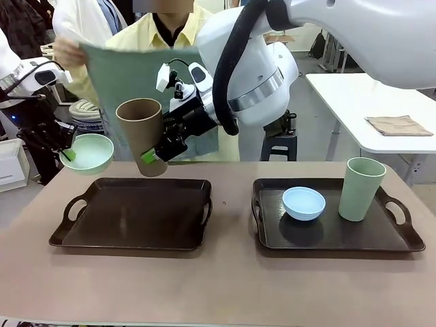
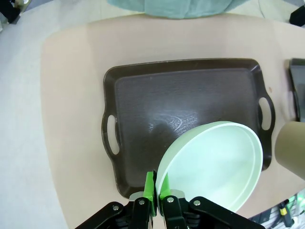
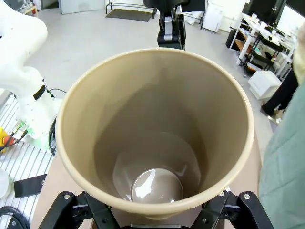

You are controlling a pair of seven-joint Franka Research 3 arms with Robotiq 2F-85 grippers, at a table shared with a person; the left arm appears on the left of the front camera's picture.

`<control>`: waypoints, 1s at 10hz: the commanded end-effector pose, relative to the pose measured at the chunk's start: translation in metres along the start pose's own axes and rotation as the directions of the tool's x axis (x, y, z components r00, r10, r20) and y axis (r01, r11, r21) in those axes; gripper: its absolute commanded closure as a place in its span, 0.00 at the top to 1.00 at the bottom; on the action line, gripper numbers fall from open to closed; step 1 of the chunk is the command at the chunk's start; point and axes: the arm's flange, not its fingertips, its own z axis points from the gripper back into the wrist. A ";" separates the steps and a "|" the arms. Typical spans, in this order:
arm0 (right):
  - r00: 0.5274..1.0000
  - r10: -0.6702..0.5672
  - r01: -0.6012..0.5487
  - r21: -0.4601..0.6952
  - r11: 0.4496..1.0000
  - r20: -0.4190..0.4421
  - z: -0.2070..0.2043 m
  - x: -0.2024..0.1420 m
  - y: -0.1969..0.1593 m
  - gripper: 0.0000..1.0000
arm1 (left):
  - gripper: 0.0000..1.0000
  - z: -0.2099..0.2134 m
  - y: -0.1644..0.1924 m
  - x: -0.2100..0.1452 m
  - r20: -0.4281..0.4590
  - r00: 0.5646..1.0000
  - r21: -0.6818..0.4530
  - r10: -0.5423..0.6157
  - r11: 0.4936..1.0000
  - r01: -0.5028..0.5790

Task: Set up a tray with a mat and arrange the tableware.
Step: Place the Picnic Bowl and Reusable plastic cup back onto the Handle tray in front of the human's position.

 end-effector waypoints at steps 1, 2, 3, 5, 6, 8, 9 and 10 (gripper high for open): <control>1.000 0.001 -0.001 -0.004 1.000 -0.001 0.002 0.000 0.001 0.00 | 0.00 0.001 -0.001 0.001 0.015 1.000 0.001 -0.002 1.000 0.002; 1.000 0.001 -0.001 -0.004 1.000 -0.001 0.002 0.000 0.001 0.00 | 0.00 0.001 -0.001 0.001 0.015 1.000 0.001 -0.002 1.000 0.002; 1.000 0.001 -0.001 -0.004 1.000 -0.001 0.002 0.000 0.001 0.00 | 0.00 0.001 -0.001 0.001 0.015 1.000 0.001 -0.002 1.000 0.002; 1.000 0.001 -0.001 -0.004 1.000 -0.001 0.002 0.000 0.001 0.00 | 0.00 0.001 -0.001 0.001 0.015 1.000 0.001 -0.002 1.000 0.002; 1.000 0.001 -0.001 -0.004 1.000 -0.001 0.002 0.000 0.001 0.00 | 0.00 0.001 -0.001 0.001 0.015 1.000 0.001 -0.002 1.000 0.002; 1.000 0.001 -0.001 -0.004 1.000 -0.001 0.002 0.000 0.001 0.00 | 0.00 0.001 -0.001 0.001 0.015 1.000 0.001 -0.002 1.000 0.002; 1.000 0.001 -0.001 -0.004 1.000 -0.001 0.002 0.000 0.001 0.00 | 0.00 0.001 -0.001 0.001 0.015 1.000 0.001 -0.002 1.000 0.002; 1.000 0.001 -0.001 -0.004 1.000 -0.001 0.002 0.000 0.001 0.00 | 0.00 0.001 -0.001 0.001 0.015 1.000 0.001 -0.002 1.000 0.002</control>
